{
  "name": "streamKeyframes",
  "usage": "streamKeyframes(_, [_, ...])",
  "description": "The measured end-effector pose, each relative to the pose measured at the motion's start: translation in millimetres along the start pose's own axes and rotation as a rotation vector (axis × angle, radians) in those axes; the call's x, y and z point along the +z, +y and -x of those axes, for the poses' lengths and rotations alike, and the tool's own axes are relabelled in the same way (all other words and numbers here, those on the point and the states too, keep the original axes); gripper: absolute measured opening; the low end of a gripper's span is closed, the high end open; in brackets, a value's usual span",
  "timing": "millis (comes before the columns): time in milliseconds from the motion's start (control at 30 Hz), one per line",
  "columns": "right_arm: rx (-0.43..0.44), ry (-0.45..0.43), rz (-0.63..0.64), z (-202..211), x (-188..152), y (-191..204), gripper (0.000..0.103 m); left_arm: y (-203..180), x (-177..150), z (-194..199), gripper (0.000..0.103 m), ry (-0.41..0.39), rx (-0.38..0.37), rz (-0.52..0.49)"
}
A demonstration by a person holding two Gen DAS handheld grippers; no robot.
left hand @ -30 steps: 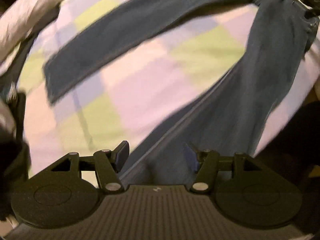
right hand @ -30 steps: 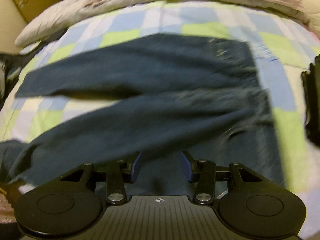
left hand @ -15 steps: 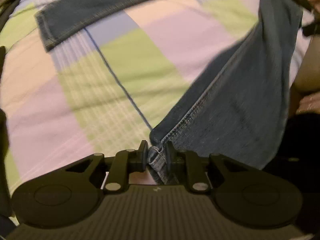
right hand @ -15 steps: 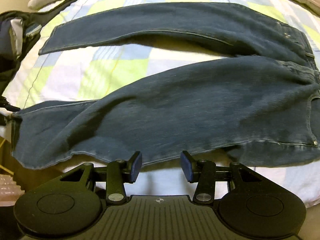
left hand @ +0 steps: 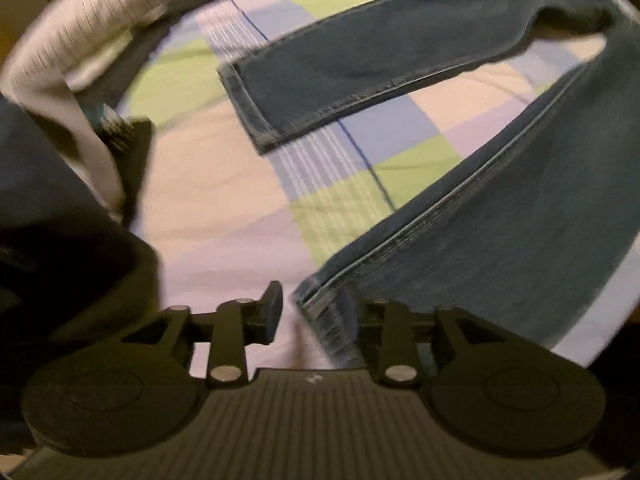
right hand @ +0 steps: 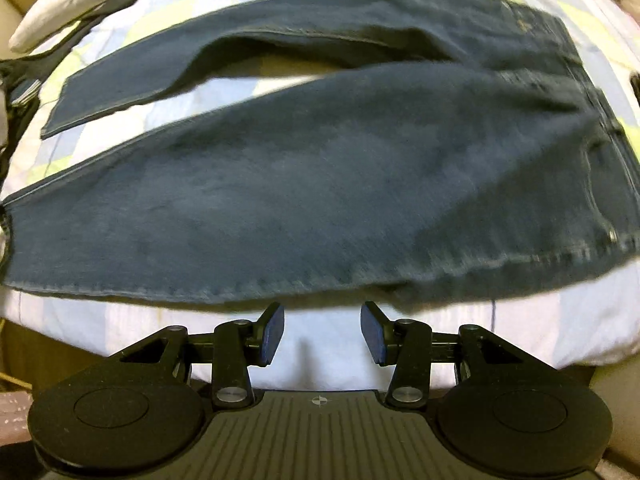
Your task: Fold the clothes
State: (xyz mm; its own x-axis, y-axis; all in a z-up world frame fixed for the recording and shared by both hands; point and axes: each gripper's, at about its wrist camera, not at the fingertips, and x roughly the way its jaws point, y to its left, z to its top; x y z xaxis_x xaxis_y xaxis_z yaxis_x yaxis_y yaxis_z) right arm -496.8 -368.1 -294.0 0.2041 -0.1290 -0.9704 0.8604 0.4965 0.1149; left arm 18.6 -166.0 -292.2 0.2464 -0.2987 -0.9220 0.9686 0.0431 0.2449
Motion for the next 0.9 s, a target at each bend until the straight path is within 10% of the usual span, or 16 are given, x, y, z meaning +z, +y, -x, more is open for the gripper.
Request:
streamKeyframes(267, [-0.042, -0.037, -0.182, -0.4, -6.1, -52.1, 0.046, -84.3, 1.3, 27.1, 0.034, -0.066, -0.115, -0.224])
streamKeyframes(533, [-0.083, -0.283, -0.728, 15.6, -17.5, -194.4, 0.046, -197.7, 30.3, 20.6, 0.036, -0.049, -0.277, -0.398])
streamKeyframes(800, [-0.034, -0.426, -0.953, -5.1, -5.6, -316.5, 0.045, -278.6, 71.9, 17.1, 0.037, -0.014, -0.317, -0.518])
streamKeyframes(867, [0.031, -0.417, -0.962, -11.4, 0.5, -336.1, 0.009, -296.6, 81.2, 7.1, 0.037, 0.018, -0.322, -0.548])
streamKeyframes(900, [0.02, -0.39, -0.946, -9.2, 5.9, -343.3, 0.008, -303.7, 84.5, 2.7, 0.037, 0.032, -0.324, -0.563])
